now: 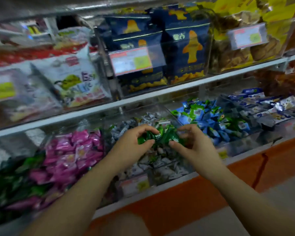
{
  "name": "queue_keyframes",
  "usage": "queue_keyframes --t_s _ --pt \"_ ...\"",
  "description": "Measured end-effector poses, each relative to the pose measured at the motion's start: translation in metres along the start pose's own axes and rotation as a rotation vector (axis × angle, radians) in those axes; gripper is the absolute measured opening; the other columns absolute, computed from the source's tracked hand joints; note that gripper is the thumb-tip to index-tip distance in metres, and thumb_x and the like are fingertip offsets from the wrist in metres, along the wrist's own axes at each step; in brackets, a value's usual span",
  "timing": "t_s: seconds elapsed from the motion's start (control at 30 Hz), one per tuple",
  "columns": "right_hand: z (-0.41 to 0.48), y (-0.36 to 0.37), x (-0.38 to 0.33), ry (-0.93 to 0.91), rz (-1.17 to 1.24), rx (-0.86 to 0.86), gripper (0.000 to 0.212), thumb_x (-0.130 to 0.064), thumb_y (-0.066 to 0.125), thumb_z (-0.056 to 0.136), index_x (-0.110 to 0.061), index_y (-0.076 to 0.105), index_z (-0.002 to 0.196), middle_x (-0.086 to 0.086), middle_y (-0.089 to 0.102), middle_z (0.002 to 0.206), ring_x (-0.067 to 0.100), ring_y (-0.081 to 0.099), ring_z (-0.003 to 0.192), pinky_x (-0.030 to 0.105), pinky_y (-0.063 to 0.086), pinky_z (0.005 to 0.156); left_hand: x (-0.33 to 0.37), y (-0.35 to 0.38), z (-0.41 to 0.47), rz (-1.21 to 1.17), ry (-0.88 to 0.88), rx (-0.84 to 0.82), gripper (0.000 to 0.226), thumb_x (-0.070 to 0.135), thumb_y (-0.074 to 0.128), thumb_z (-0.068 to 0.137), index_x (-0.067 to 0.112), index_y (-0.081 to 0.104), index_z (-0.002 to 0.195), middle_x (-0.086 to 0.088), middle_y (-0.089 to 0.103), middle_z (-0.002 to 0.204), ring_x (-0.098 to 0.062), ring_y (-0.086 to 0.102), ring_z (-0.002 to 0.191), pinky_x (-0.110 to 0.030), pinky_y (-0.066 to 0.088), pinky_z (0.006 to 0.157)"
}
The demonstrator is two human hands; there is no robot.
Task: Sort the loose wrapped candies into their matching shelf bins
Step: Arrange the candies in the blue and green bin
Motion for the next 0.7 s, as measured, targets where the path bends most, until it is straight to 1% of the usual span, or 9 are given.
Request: queue_keyframes --t_s 0.07,0.13,0.23,0.3,0.4,0.47,0.53,0.63,0.7 --pt "-0.005 0.031 -0.020 -0.044 0.015 -0.068 0.033 -0.041 0.065 0.084 -0.028 0.045 0.107 -0.020 0.049 0.099 0.006 0.054 0.089 0.027 0.046 0.075 -0.017 -0.024 -0.028 0.043 -0.028 0.049 0.024 0.024 0.057 0.094 0.048 0.053 0.096 0.025 0.045 0.123 0.001 0.037 0.124 -0.016 0.031 0.091" --pt "-0.008 0.060 -0.041 -0.109 0.027 -0.120 0.025 -0.037 0.065 0.085 -0.029 0.045 0.097 -0.015 0.050 0.094 0.008 0.052 0.081 0.023 0.044 0.069 -0.036 -0.047 -0.055 0.058 -0.054 0.112 0.023 0.024 0.057 0.094 0.046 0.054 0.098 0.021 0.048 0.129 0.003 0.038 0.121 -0.018 0.032 0.095" --pt "-0.011 0.105 -0.073 -0.172 0.047 -0.214 0.023 -0.032 0.065 0.087 -0.033 0.042 0.086 -0.006 0.046 0.075 0.012 0.043 0.060 0.022 0.035 0.052 -0.061 -0.081 -0.092 0.120 -0.071 0.208 0.022 0.026 0.056 0.095 0.046 0.053 0.102 0.027 0.049 0.116 0.002 0.045 0.105 -0.012 0.036 0.084" --pt "-0.013 0.138 -0.092 -0.195 0.076 -0.290 0.021 -0.030 0.065 0.087 -0.030 0.044 0.088 -0.004 0.043 0.067 0.011 0.041 0.055 0.021 0.033 0.050 -0.078 -0.103 -0.116 0.181 -0.077 0.277 0.022 0.027 0.056 0.094 0.047 0.053 0.103 0.030 0.049 0.111 0.004 0.049 0.096 0.000 0.036 0.075" --pt "-0.018 0.187 -0.124 -0.275 0.092 -0.402 0.021 -0.027 0.064 0.089 -0.031 0.043 0.088 -0.004 0.045 0.067 0.005 0.041 0.053 0.017 0.036 0.050 -0.106 -0.133 -0.153 0.261 -0.094 0.401 0.023 0.022 0.056 0.094 0.037 0.058 0.111 0.029 0.049 0.110 0.016 0.048 0.087 0.006 0.032 0.075" --pt "-0.020 0.218 -0.145 -0.310 0.063 -0.458 0.022 -0.024 0.062 0.090 -0.032 0.042 0.088 -0.005 0.046 0.069 0.001 0.043 0.052 0.014 0.037 0.048 -0.128 -0.153 -0.177 0.311 -0.101 0.516 0.024 0.017 0.056 0.094 0.030 0.061 0.114 0.025 0.050 0.114 0.018 0.042 0.097 0.008 0.028 0.082" --pt "-0.018 0.245 -0.164 -0.309 0.059 -0.508 0.018 -0.020 0.062 0.091 -0.025 0.044 0.093 -0.005 0.047 0.066 0.001 0.044 0.049 0.013 0.037 0.045 -0.153 -0.170 -0.199 0.348 -0.138 0.651 0.025 0.013 0.056 0.093 0.025 0.062 0.114 0.018 0.053 0.119 0.011 0.044 0.106 0.001 0.030 0.089" --pt "-0.011 0.279 -0.188 -0.366 -0.010 -0.506 0.016 -0.019 0.061 0.091 -0.021 0.048 0.099 -0.007 0.048 0.069 0.003 0.045 0.056 0.010 0.038 0.049 -0.192 -0.189 -0.219 0.435 -0.198 0.765 0.026 0.006 0.054 0.093 0.018 0.063 0.114 0.002 0.057 0.124 -0.012 0.054 0.112 -0.024 0.041 0.095" --pt "-0.005 0.295 -0.201 -0.414 -0.040 -0.514 0.023 -0.015 0.059 0.093 -0.018 0.054 0.115 -0.005 0.058 0.092 0.004 0.055 0.078 0.006 0.043 0.066 -0.210 -0.195 -0.223 0.495 -0.237 0.742 0.025 0.006 0.054 0.093 0.014 0.063 0.115 -0.004 0.055 0.129 -0.022 0.056 0.113 -0.028 0.042 0.092"
Point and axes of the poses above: each hand's wrist, its own z-axis towards the middle knuckle, its own y-axis out of the palm, x = y × z, the point moved 2 cm from there along z, towards the middle knuckle
